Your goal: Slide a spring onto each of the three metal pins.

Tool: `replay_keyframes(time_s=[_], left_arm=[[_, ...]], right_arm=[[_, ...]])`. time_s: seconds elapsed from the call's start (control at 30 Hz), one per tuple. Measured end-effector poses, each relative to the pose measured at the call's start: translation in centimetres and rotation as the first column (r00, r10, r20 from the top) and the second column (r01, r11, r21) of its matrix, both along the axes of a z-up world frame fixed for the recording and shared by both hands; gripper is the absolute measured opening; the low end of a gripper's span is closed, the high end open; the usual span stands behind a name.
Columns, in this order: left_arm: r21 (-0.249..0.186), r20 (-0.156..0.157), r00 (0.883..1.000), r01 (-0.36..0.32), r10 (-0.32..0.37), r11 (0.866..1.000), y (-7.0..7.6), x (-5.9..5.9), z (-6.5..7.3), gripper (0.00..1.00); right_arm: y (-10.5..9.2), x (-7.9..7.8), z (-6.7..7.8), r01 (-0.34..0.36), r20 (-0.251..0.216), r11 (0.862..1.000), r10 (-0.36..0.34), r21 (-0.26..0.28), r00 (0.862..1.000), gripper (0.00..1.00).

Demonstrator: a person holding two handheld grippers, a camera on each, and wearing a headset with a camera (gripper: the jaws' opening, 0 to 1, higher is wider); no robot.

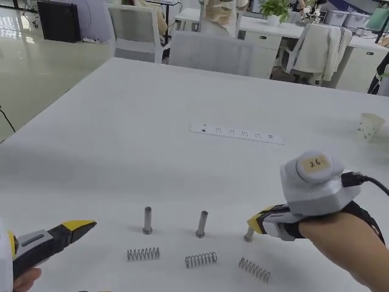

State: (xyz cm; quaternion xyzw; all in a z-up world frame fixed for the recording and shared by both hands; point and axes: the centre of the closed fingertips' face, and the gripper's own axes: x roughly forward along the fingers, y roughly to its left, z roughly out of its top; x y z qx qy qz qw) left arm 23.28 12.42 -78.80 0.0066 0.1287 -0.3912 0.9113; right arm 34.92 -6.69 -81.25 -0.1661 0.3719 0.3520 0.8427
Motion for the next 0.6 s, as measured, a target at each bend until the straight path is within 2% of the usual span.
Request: replay_keyframes(time_s=[0.4, 0.6], left_arm=[[0.004, -0.001, 1.0, 0.001, -0.001, 1.0, 0.06, -0.05, -0.05, 0.82], [0.004, 0.0, 1.0, -0.001, 0.001, 1.0, 0.05, 0.02, -0.03, 0.82]], right_arm=[[-0.01, -0.13, -0.08, -0.01, 0.003, 1.0, 0.01, 0.0, 1.0, 0.08], [-0.07, -0.08, 0.16, -0.013, 0.02, 1.0, 0.013, 0.002, 1.0, 0.15]])
